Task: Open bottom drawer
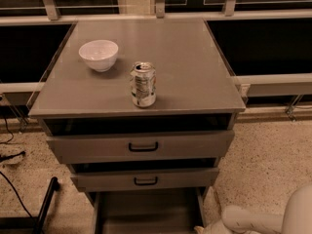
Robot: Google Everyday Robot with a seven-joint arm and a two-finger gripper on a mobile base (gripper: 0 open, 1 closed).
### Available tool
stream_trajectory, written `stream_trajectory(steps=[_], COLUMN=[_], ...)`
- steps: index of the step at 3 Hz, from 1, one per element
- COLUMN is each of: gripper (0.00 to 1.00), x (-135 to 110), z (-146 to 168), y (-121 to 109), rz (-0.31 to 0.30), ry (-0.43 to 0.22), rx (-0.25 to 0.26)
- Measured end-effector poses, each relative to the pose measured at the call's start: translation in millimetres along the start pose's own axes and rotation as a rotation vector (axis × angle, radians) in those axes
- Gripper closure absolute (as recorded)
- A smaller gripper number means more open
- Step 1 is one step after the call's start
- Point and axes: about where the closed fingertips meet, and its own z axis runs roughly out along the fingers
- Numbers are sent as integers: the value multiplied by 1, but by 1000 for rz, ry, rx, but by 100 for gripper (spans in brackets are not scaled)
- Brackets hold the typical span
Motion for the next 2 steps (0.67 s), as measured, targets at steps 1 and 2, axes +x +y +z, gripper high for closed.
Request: stream_trajectory(steps=[1,2], gripper=[0,0], x=[15,14], z=[-12,-12], y=[20,20], rz=[89,89], ry=[15,15], rx=[-40,-40])
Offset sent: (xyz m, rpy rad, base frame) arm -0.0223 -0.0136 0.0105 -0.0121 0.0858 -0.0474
